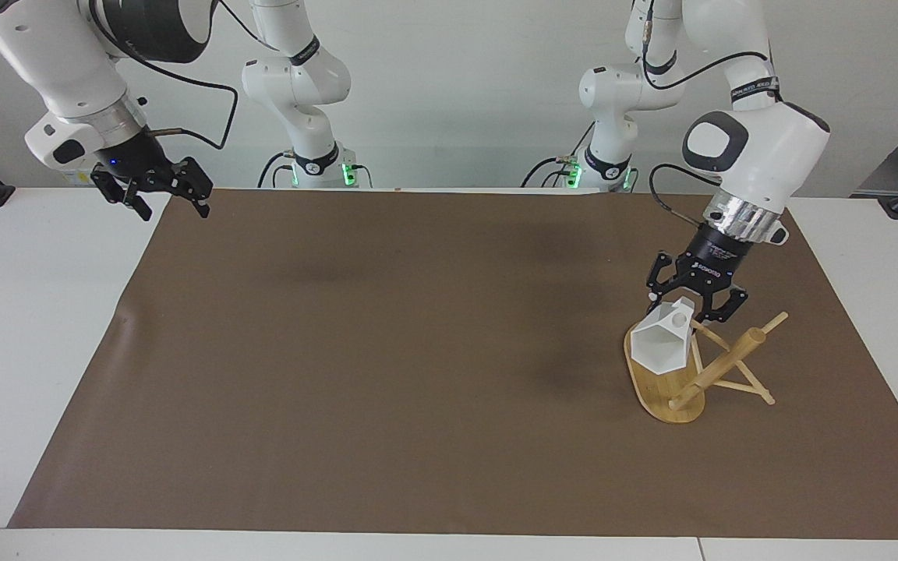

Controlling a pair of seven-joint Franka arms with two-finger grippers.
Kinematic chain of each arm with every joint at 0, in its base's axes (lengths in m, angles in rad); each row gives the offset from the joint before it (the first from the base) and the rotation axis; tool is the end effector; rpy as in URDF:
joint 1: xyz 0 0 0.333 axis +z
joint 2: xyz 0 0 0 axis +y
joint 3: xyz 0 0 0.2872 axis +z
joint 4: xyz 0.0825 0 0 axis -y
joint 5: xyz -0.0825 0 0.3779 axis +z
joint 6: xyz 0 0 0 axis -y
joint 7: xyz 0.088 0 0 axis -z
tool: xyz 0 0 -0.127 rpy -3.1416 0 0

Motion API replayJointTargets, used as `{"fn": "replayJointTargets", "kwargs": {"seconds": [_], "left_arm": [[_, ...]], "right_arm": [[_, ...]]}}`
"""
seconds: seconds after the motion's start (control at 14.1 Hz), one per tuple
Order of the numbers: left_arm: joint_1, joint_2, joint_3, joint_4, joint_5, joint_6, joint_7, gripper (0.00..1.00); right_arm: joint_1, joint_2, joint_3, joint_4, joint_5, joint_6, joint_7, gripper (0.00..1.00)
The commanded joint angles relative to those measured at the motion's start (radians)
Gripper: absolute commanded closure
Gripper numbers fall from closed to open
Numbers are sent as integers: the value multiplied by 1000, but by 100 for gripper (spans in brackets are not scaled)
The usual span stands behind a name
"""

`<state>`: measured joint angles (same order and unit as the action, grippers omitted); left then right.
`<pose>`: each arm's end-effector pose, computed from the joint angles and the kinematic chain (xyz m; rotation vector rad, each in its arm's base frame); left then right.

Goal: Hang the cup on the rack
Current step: 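Lower the cup onto a mug tree peg with the left gripper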

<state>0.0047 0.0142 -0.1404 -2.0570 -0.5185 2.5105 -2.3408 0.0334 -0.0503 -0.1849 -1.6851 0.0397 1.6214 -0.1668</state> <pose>0.5859 -0.0817 0.4331 0.7431 2.4838 -0.3093 0.5311 -0.0781 0.5536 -3.0910 -0.0206 0.0098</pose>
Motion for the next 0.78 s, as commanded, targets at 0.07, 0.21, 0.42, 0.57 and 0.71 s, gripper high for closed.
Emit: {"fn": "replayJointTargets", "kwargs": {"seconds": [0.07, 0.21, 0.42, 0.57, 0.71], "left_arm": [[-11, 20, 5, 1, 3, 53, -75, 100], [-12, 24, 4, 0, 5, 85, -118, 100], [-12, 29, 4, 0, 5, 86, -136, 100], [-14, 29, 4, -8, 5, 85, -156, 100], [-34, 24, 4, -15, 5, 85, -173, 100]], "right_arm": [[-3, -16, 4, -5, -15, 6, 123, 0], [6, -16, 5, -4, -18, 9, 158, 0], [10, -11, 5, -8, -24, 18, 93, 0], [6, -11, 5, -8, -26, 14, 92, 0], [2, -11, 5, -8, -26, 18, 90, 0]]}}
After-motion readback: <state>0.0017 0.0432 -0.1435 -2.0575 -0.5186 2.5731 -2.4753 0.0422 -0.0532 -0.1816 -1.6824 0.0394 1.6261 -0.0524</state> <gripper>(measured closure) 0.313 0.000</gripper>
